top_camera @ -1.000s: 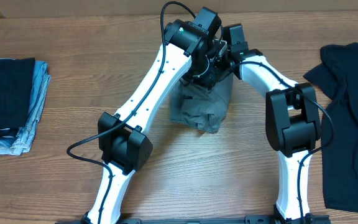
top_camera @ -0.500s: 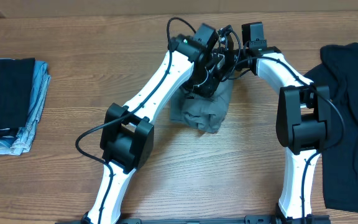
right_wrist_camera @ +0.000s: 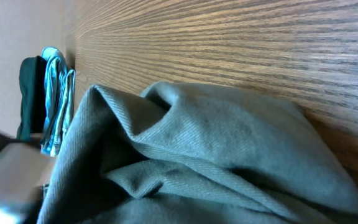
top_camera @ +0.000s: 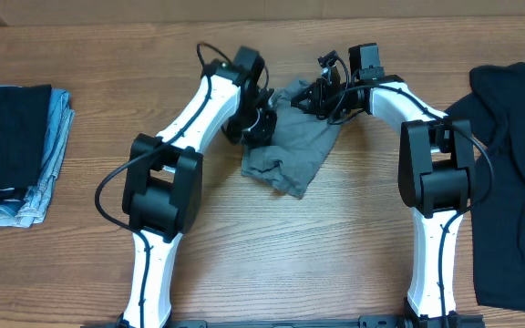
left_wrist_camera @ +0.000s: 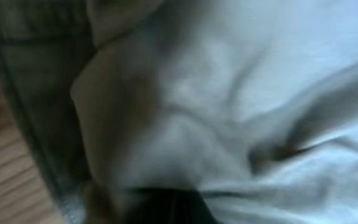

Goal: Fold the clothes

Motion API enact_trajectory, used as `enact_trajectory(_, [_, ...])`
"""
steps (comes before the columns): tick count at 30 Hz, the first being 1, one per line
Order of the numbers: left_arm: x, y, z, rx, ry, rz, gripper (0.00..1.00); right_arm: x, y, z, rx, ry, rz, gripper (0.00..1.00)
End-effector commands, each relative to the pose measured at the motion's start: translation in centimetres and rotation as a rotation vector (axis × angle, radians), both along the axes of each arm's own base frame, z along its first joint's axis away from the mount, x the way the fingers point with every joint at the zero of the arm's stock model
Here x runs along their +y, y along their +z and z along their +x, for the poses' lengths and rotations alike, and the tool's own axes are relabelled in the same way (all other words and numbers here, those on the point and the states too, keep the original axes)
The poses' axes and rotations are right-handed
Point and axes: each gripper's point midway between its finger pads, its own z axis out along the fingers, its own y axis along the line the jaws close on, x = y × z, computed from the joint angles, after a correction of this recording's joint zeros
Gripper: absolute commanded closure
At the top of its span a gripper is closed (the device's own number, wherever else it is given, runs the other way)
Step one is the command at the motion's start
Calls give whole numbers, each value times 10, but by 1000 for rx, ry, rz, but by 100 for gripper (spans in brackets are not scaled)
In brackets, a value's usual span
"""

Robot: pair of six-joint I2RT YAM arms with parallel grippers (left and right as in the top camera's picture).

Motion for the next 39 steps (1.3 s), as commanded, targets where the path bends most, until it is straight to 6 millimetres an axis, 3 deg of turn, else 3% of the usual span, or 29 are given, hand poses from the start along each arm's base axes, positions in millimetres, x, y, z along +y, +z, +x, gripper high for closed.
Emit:
enact_trajectory(1, [18, -38, -18, 59, 15, 38, 92, -6, -23, -2, 56, -29, -36, 96])
enact_trajectory(2, [18, -35, -17, 62, 15, 22, 96, -5, -22, -2, 53, -26, -31, 96])
enact_trajectory(5, [17, -20, -12, 47, -17, 3, 96, -1, -15, -1, 36, -6, 8, 96])
enact_trajectory(10, [1, 76, 15, -130, -26, -88, 96, 8, 9, 5, -6, 34, 77, 96])
enact_trajectory(12, [-9, 94, 1, -88, -44, -171, 96, 8, 9, 5, -4, 34, 76, 96])
enact_trajectory(14, [-24, 97, -16, -33, -93, -263, 96, 8, 9, 5, -5, 34, 76, 96])
enact_trajectory(19, [-53, 121, -27, 0, -150, -477, 96, 8, 8, 4, -2, 35, 73, 96])
enact_trajectory(23, [-68, 115, -50, 46, -210, -484, 96, 5, 1, 3, 6, 23, 33, 96])
enact_trajectory(26, [-87, 89, -74, 85, -263, -473, 96, 5, -4, 1, 11, 23, 9, 96])
enact_trajectory(28, [-87, 70, -89, 142, -245, -453, 96, 6, -4, 1, 11, 25, 5, 96])
enact_trajectory(30, [-70, 41, -106, 245, -169, -387, 96, 6, -5, 1, 10, 24, 4, 96])
enact_trajectory(33, [-40, 5, -112, 327, -31, -310, 96, 5, -5, 1, 10, 22, -1, 96])
enact_trajectory(35, [-20, -14, -102, 348, 105, -324, 96, 5, -5, 1, 10, 22, -1, 96])
enact_trajectory(39, [4, -25, -78, 318, 232, -452, 92, 5, -5, 1, 11, 22, -1, 96])
